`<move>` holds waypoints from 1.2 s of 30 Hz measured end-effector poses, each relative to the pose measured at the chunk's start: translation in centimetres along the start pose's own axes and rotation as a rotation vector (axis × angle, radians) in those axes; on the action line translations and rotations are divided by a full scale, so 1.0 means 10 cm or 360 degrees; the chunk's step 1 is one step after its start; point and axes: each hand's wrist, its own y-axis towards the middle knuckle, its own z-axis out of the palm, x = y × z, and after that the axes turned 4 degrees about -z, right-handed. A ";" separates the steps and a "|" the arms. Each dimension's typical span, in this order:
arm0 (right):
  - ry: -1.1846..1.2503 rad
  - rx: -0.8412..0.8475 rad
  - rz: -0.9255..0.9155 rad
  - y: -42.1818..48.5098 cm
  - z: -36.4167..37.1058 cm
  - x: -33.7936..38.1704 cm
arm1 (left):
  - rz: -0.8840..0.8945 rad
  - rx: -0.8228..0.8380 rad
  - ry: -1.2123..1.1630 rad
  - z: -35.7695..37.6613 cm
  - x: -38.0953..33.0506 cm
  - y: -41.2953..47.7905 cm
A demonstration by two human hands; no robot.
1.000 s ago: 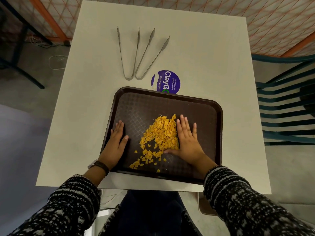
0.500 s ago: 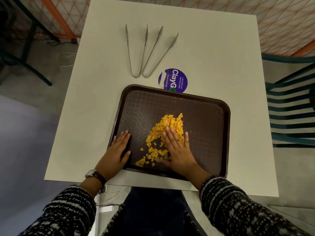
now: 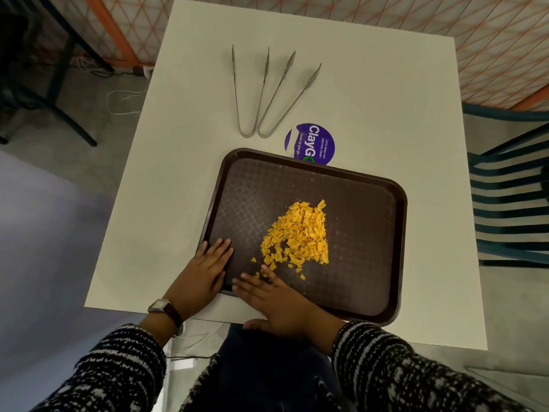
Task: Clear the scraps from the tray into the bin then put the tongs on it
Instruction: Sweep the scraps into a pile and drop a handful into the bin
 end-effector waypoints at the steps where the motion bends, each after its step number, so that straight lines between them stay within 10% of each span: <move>1: 0.0020 0.0019 0.0019 -0.03 -0.03 -0.03 | 0.0000 -0.0009 0.0020 0.00 0.00 -0.01; 11: -0.0088 -0.0037 0.0381 -0.25 -0.19 -0.20 | -0.0069 -0.0171 -0.0106 0.00 -0.02 -0.03; 19: -0.0068 -0.0064 0.0292 0.34 -0.06 0.16 | -0.1032 -0.0651 -0.0677 -0.18 -0.06 0.08; 28: -0.0082 -0.0023 0.0635 -0.14 -0.17 -0.24 | -0.0933 -0.0570 -0.0779 -0.22 -0.08 0.05; 36: -0.0078 0.0065 -0.0049 -0.47 -0.13 -0.21 | -0.0955 -0.0563 -0.0775 -0.24 -0.08 -0.01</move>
